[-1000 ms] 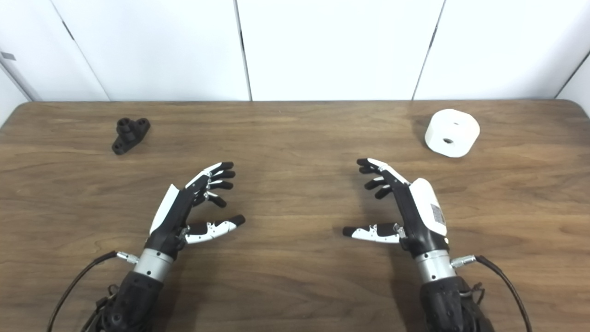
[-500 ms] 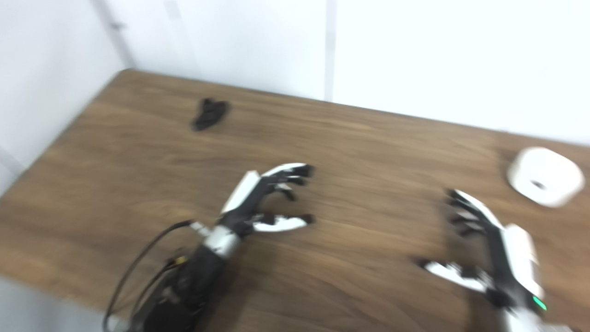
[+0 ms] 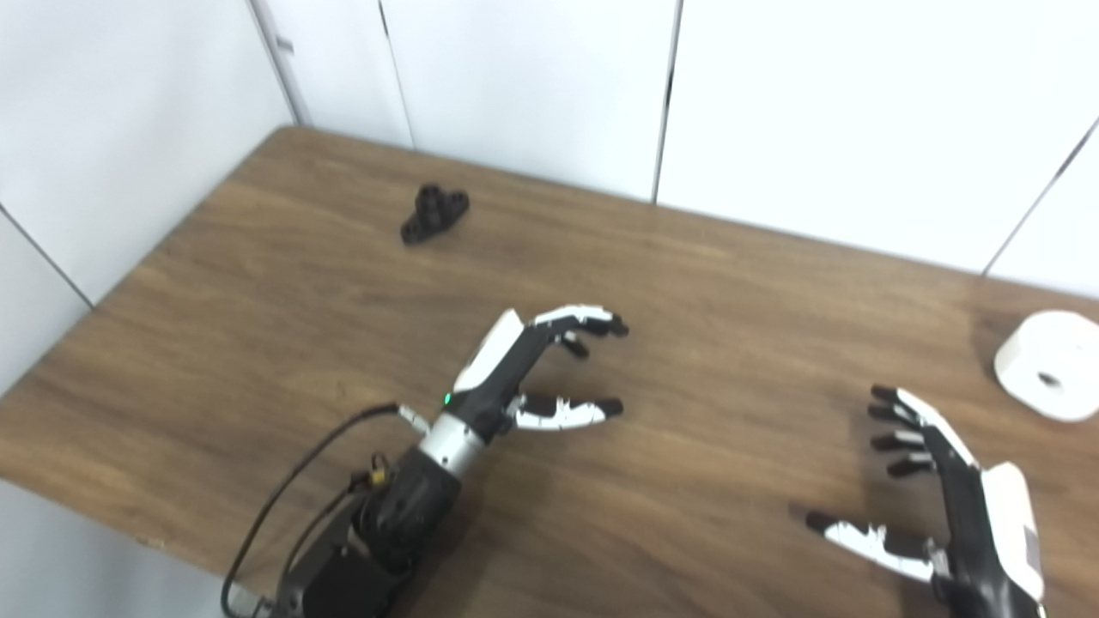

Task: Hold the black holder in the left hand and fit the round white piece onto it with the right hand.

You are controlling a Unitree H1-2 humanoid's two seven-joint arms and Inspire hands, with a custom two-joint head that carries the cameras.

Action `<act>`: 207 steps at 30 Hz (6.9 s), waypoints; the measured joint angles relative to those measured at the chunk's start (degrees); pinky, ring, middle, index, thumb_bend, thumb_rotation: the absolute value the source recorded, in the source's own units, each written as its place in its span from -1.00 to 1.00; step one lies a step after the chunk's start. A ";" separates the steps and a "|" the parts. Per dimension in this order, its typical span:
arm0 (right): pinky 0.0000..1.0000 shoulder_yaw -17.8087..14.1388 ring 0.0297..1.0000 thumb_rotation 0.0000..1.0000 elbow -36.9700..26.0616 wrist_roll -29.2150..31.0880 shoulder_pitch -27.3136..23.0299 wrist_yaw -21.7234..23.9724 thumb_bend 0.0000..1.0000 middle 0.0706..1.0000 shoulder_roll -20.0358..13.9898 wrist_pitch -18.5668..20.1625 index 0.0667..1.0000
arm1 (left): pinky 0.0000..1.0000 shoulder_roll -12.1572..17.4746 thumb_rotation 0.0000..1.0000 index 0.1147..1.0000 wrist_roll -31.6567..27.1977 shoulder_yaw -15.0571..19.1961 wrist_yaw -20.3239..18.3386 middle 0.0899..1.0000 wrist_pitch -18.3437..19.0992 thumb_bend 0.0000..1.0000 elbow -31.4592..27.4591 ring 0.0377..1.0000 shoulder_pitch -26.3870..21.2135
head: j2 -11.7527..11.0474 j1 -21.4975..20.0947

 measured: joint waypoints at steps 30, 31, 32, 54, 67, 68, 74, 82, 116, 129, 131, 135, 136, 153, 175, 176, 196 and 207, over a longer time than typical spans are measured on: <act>0.00 -0.15 0.20 -1.00 -0.81 0.07 -0.21 1.51 0.65 0.41 0.59 0.30 0.50 | 0.15 11.11 -0.96 0.19 5.54 7.30 -3.89 0.41 8.26 0.57 -1.64 0.39 -10.78 | -1.32 0.09; 0.01 -0.15 0.21 -1.00 -0.96 0.06 -0.21 1.55 0.65 0.42 0.61 0.37 0.50 | 0.16 11.41 -0.92 0.19 5.90 7.63 -3.74 0.42 8.26 0.57 -1.61 0.40 -10.92 | -1.41 0.09; 0.01 -0.17 0.21 -1.00 -1.16 0.06 -0.20 1.68 0.65 0.42 0.61 0.49 0.50 | 0.18 11.63 -0.88 0.19 6.79 7.91 -3.28 0.44 8.29 0.58 -1.61 0.41 -11.05 | -1.41 0.09; 0.01 -0.53 0.21 -1.00 -2.28 0.41 -0.12 2.16 0.66 0.42 0.72 1.01 0.50 | 0.28 14.84 -0.84 0.31 14.12 14.54 2.67 0.65 17.14 0.66 -1.47 0.62 -14.85 | -1.32 0.53; -0.02 -0.71 0.13 -1.00 -4.11 -3.21 0.04 1.88 0.65 0.35 0.71 1.03 0.47 | 0.43 16.60 -0.50 0.25 18.99 12.80 2.52 0.90 25.93 0.84 1.30 0.92 -16.94 | -1.23 0.62; -0.02 -0.78 0.13 -1.00 -4.11 -3.21 0.06 1.88 0.65 0.35 0.71 1.03 0.47 | 0.43 16.78 -0.48 0.23 19.01 12.45 2.31 0.91 26.21 0.85 1.98 0.93 -17.16 | -1.23 0.53; -0.03 -0.89 0.13 -1.00 -4.17 -3.23 0.34 1.89 0.65 0.35 0.75 1.05 0.47 | 0.65 17.75 -0.36 0.31 20.48 10.96 2.08 0.99 29.29 0.97 5.11 1.00 -17.63 | -1.23 0.44; -0.04 -0.95 0.12 -1.00 -4.53 -3.25 0.38 1.93 0.66 0.35 0.77 1.22 0.47 | 0.73 18.66 -0.25 0.42 21.90 8.71 0.99 1.00 34.55 1.00 7.27 1.00 -19.09 | -0.97 0.35; -0.08 -0.86 0.09 -1.00 -6.34 -3.89 1.30 2.38 0.56 0.34 1.70 2.49 0.46 | 0.67 20.69 -0.23 0.37 20.20 4.55 2.94 0.99 35.32 0.89 22.28 1.00 -22.05 | -0.26 -0.79; -0.11 -0.90 0.08 -1.00 -7.10 -3.84 2.44 2.66 0.53 0.34 1.69 2.65 0.47 | 0.61 20.71 -0.26 0.35 18.74 3.01 4.51 0.91 34.42 0.85 24.80 1.00 -23.81 | 0.35 -0.97; -0.11 -0.92 0.08 -1.00 -7.18 -3.83 2.55 2.67 0.53 0.34 1.68 2.64 0.47 | 0.63 20.71 -0.29 0.35 18.11 3.06 4.60 0.91 34.39 0.84 25.05 1.00 -23.81 | 0.35 -0.97; -0.08 -0.91 0.08 -1.00 -7.58 -3.78 2.71 2.68 0.54 0.34 1.69 2.64 0.46 | 0.66 20.70 -0.34 0.31 16.13 3.70 5.30 0.88 32.56 0.81 26.34 0.99 -23.95 | 0.70 -1.14; -0.07 -0.91 0.09 -1.00 -7.78 -3.76 2.76 2.72 0.54 0.34 1.69 2.65 0.46 | 0.66 20.70 -0.34 0.31 15.70 3.77 5.43 0.88 32.50 0.80 26.87 0.99 -24.07 | 0.79 -1.23; -0.07 -1.22 0.10 -1.00 -8.87 -3.76 3.47 3.43 0.49 0.35 1.73 3.03 0.46 | 0.38 20.58 -0.63 0.08 11.23 3.17 10.82 0.69 24.82 0.58 35.36 0.76 -26.76 | 1.41 -1.67; -0.10 -1.51 0.06 -1.00 -10.03 -3.87 4.06 3.69 0.47 0.34 1.89 3.71 0.43 | 0.42 20.49 -0.63 0.18 8.44 2.16 13.24 0.76 22.64 0.60 38.44 0.83 -27.61 | 2.02 -2.11; -0.09 -1.51 0.06 -1.00 -10.02 -3.87 4.06 3.69 0.46 0.34 1.89 3.71 0.42 | 0.42 20.49 -0.63 0.19 8.24 2.17 13.24 0.75 22.65 0.60 38.44 0.82 -27.61 | 2.02 -2.11; -0.05 -1.73 0.15 -1.00 -10.03 -2.72 4.07 3.93 0.43 0.39 2.12 3.79 0.46 | 0.46 20.74 -0.85 -0.17 6.90 0.70 11.22 0.53 23.43 0.05 37.25 0.68 -27.89 | 2.55 -2.11; -0.03 -1.92 0.16 -1.00 -10.01 -1.13 4.07 4.06 0.40 0.41 2.11 3.78 0.48 | 0.53 20.76 -0.85 -0.17 5.26 0.83 9.71 0.52 22.49 0.05 35.93 0.69 -27.23 | 2.81 -2.81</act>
